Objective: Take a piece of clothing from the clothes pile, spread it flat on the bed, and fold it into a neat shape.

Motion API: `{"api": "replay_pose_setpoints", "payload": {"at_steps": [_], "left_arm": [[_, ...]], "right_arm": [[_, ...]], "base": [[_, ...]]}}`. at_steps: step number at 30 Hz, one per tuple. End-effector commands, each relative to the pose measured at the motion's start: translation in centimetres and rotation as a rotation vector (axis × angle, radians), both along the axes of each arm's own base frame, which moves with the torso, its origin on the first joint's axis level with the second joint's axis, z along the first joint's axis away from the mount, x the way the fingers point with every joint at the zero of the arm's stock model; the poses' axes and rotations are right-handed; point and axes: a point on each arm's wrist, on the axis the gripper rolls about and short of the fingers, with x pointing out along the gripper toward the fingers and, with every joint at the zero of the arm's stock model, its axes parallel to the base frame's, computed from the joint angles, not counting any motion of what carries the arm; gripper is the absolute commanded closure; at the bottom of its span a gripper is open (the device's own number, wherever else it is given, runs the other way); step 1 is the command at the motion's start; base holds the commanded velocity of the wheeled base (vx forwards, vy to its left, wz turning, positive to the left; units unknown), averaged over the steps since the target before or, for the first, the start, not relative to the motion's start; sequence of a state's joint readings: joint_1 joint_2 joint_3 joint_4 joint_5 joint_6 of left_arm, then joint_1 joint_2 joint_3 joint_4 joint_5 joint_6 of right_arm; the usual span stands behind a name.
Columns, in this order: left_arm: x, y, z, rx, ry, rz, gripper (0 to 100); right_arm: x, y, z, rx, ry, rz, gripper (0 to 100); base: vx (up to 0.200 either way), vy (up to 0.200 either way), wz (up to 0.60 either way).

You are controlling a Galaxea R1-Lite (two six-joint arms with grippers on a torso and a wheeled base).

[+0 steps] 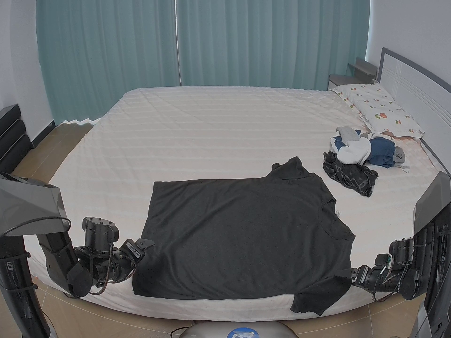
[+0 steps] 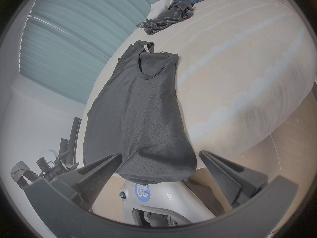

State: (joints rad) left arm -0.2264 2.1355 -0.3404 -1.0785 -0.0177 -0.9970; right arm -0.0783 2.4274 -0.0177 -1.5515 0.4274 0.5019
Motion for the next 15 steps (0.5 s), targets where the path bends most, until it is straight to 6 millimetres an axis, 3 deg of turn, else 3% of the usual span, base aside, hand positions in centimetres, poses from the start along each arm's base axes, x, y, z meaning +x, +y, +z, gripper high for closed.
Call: {"api": "replay_pose_setpoints", "payload": {"at_steps": [1, 15], "left_arm": [[0.02, 0.07, -0.12, -0.001, 0.005, 0.005, 0], [-0.03, 0.03, -0.34, 0.006, 0.013, -0.001, 0]], "right_arm": [[0.06, 0.00, 0.12, -0.001, -0.013, 0.001, 0], [0.02, 0.00, 0.12, -0.001, -0.012, 0.003, 0]], "base": [[0.000, 0.000, 0.00], [0.000, 0.000, 0.00]]}}
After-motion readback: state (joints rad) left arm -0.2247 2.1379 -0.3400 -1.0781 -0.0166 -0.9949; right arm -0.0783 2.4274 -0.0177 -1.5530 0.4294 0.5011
